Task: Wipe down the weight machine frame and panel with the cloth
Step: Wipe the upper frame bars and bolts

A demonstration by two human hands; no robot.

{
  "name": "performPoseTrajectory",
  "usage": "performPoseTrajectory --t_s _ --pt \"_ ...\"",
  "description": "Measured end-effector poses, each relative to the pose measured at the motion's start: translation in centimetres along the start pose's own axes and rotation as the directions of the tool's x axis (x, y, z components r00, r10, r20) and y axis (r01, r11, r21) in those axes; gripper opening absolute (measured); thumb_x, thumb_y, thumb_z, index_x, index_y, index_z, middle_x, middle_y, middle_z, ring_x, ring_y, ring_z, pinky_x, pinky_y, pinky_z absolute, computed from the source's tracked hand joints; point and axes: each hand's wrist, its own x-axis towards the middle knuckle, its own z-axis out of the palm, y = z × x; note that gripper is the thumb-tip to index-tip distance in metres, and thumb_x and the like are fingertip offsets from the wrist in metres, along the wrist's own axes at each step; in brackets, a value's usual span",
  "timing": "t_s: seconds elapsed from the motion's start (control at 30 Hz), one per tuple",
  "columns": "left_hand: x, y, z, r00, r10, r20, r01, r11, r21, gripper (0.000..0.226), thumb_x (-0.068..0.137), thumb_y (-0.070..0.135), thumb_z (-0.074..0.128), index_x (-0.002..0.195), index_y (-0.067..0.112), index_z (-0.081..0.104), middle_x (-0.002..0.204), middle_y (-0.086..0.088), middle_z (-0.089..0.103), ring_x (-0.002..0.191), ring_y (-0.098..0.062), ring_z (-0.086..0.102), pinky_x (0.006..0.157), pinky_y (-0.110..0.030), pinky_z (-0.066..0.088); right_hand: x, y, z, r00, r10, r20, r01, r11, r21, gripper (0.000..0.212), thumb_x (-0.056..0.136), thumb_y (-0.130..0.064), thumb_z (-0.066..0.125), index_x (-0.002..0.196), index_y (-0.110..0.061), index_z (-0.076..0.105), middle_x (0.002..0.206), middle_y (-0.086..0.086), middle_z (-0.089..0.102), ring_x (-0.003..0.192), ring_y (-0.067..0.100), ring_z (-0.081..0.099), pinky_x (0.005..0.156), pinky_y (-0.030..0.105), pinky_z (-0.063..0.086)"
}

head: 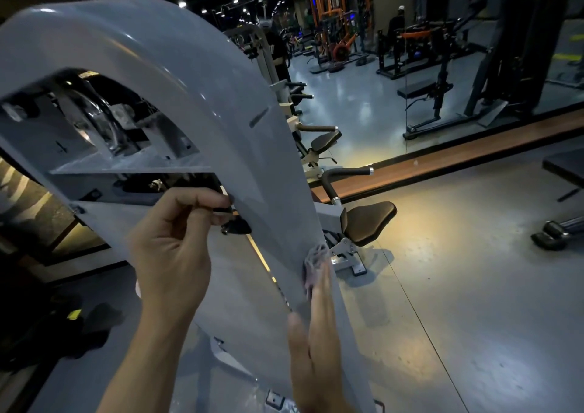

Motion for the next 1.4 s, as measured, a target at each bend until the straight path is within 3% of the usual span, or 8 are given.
performPoseTrajectory --t_s 0.07,0.27,0.5,0.6,0.83,1.03,1.2,1.4 --pt "0.1 -0.4 0.0 1.0 -0.009 0.002 0.009 1.0 0.01 0.037 0.091 -0.021 0.048 0.089 0.009 0.069 0.086 -0.008 0.072 0.078 -0.019 0.069 0.077 -0.026 0.055 -0.9 0.5 -0.1 0.998 0.062 0.001 -0.062 0.998 0.01 0.075 0.09 -0.082 0.035 0.151 -0.067 -0.005 0.164 -0.037 0.0 0.155 -0.002 0.007 0.128 0.041 0.02" --pt "-0.4 -0.9 0.0 0.999 -0.038 0.033 0.038 0.999 0.005 0.028 0.095 -0.017 0.051 0.091 0.005 0.068 0.086 -0.007 0.07 0.082 -0.017 0.067 0.081 -0.026 0.054 8.3 -0.3 -2.7 0.99 0.135 0.027 -0.137 0.987 0.086 0.076 0.094 -0.08 0.022 0.16 -0.042 0.02 0.161 -0.017 0.036 0.15 0.01 0.033 0.118 0.052 0.038" --pt "-0.2 -1.4 0.7 0.998 -0.051 0.029 0.05 0.999 0.016 0.024 0.096 -0.014 0.053 0.091 0.004 0.066 0.084 -0.004 0.068 0.078 -0.01 0.063 0.076 -0.021 0.052 -3.3 3.0 -0.7 0.998 0.052 0.041 -0.051 0.999 -0.018 0.079 0.093 -0.052 0.043 0.159 -0.052 0.0 0.169 -0.021 0.008 0.155 -0.001 0.014 0.124 0.032 0.029" --pt "-0.3 -1.6 0.7 0.997 -0.055 0.047 0.054 0.998 0.012 0.027 0.097 -0.012 0.054 0.09 0.011 0.067 0.085 -0.002 0.068 0.08 -0.013 0.064 0.077 -0.024 0.052 -0.5 3.3 -2.1 0.975 0.217 0.05 -0.22 0.972 0.077 0.071 0.098 -0.046 0.039 0.163 -0.039 0.012 0.165 -0.023 0.026 0.144 -0.013 0.029 0.109 0.003 0.028" --pt "-0.7 -2.0 0.4 0.997 -0.048 0.057 0.048 0.999 0.012 0.029 0.098 -0.01 0.057 0.091 0.017 0.067 0.086 0.007 0.069 0.081 -0.011 0.063 0.079 -0.024 0.05 -2.5 3.9 -1.7 0.882 0.471 0.002 -0.467 0.875 0.126 0.062 0.102 -0.062 0.032 0.158 -0.047 0.009 0.168 -0.023 0.014 0.151 -0.007 0.018 0.098 -0.009 0.018" --pt "-1.0 -2.1 0.6 0.998 -0.057 0.04 0.057 0.998 -0.003 0.027 0.097 -0.009 0.059 0.09 0.016 0.067 0.088 0.003 0.069 0.084 -0.01 0.064 0.08 -0.023 0.049 3.4 -4.5 -0.9 0.999 0.022 -0.049 -0.016 0.992 0.125 0.066 0.104 -0.046 0.037 0.164 -0.028 0.015 0.17 -0.02 0.012 0.156 0.001 0.007 0.126 0.022 0.015" --pt "-1.1 -2.2 0.3 0.996 -0.077 0.043 0.079 0.997 -0.026 0.023 0.096 -0.01 0.06 0.089 0.011 0.068 0.087 0.0 0.07 0.084 -0.016 0.065 0.08 -0.031 0.051 0.3 -1.7 -1.6 0.994 -0.096 0.042 0.097 0.995 -0.023 0.073 0.102 -0.055 0.037 0.165 -0.033 0.007 0.172 -0.014 0.006 0.159 0.011 0.006 0.128 0.039 0.019" --pt "-1.1 -2.0 0.4 0.995 -0.093 0.03 0.094 0.995 -0.031 0.022 0.095 -0.011 0.06 0.087 0.008 0.068 0.085 0.004 0.071 0.083 -0.011 0.066 0.079 -0.02 0.05 3.8 -4.3 -1.9 0.939 -0.332 0.09 0.343 0.925 -0.167 0.077 0.102 -0.049 0.042 0.164 -0.013 0.014 0.172 0.002 0.012 0.159 0.023 0.012 0.127 0.035 0.02"
